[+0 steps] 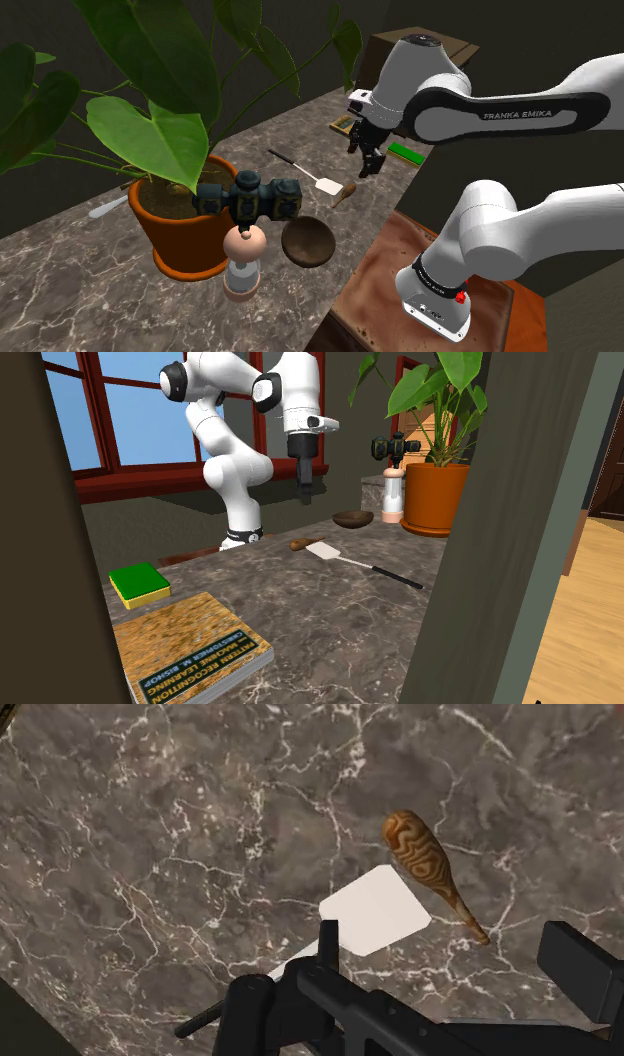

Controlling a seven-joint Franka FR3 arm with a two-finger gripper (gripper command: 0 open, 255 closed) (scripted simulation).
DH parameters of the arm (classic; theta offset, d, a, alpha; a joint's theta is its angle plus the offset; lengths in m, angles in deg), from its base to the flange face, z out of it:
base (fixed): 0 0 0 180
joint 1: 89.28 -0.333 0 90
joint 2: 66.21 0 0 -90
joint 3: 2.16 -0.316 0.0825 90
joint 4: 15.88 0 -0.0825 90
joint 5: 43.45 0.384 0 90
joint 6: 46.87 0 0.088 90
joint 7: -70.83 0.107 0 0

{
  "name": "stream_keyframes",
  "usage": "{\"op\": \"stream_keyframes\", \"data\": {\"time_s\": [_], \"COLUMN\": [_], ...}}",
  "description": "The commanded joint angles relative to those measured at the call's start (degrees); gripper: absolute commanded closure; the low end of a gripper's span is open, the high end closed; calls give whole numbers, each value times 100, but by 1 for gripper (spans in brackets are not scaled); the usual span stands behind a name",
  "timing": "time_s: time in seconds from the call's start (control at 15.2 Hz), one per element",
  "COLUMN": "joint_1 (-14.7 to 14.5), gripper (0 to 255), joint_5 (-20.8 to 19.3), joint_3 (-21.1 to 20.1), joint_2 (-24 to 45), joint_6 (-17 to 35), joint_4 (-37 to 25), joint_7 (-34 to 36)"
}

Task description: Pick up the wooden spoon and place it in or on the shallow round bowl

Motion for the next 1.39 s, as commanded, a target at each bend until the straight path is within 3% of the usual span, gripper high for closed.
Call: {"op": "stream_keyframes", "data": {"time_s": [0.0, 0.2, 0.73, 1.25, 1.32], "joint_1": [-205, -429, -344, -344, -344], "gripper": [0, 0, 0, 0, 255], "joint_5": [-212, -607, -864, -864, -864], "joint_3": [165, 472, 650, 650, 650], "joint_2": [36, 175, 857, 856, 856], "joint_6": [415, 1056, 2013, 2012, 2012], "joint_4": [366, 861, 1136, 1136, 1136], "joint_7": [-652, -1593, -1573, -1573, -1573]}}
